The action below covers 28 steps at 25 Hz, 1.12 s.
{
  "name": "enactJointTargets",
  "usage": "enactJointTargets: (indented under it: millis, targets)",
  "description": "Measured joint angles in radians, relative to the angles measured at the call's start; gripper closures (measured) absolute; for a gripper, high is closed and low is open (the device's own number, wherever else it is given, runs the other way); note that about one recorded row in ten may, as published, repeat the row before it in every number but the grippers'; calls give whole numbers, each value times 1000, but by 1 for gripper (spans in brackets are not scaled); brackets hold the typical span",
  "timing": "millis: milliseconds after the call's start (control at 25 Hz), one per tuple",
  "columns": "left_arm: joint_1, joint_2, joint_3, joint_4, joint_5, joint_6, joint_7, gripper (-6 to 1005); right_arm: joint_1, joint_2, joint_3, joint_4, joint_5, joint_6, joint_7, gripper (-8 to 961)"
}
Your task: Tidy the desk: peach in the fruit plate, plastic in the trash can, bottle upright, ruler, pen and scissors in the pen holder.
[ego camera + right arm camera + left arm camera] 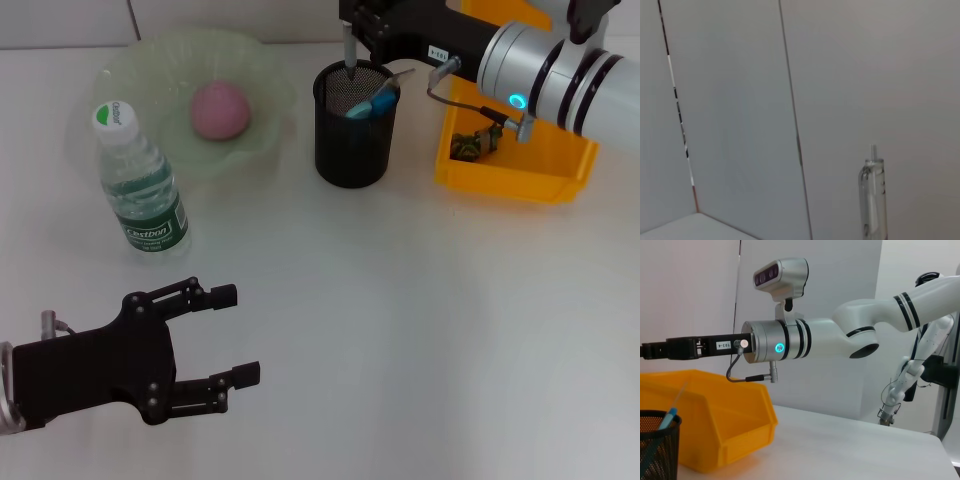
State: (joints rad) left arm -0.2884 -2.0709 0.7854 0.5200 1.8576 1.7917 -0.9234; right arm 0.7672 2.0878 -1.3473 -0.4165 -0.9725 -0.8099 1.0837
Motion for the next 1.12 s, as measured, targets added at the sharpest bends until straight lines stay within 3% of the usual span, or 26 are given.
enactJointTargets:
  millis: [360,480,520,720,840,960,1120]
  targets:
    - [0,0,0,0,-1,2,0,170,-41,0,-17,-54,1,-19,5,755]
    - [2,1,0,0,-4,2,0,170,-112,-1,-16,-143,5,-77,20,578]
    - [3,1,-2,0,-5,3,0,170,-150,-2,-13,-188,7,-110,34,567]
    - [4,2,-10,5,-6,6,-7,170,-352,-16,17,-422,4,-316,187,512]
    - [1,2,-12,5,-6,6,-8,170,-454,-43,79,-502,-59,-478,305,479]
    - [-1,4,-13,8,-7,6,-9,170,-505,-53,211,-548,-273,-715,409,415]
    - [-5,6,-15,9,-9,5,-9,170,-537,-35,357,-562,-582,-968,370,248]
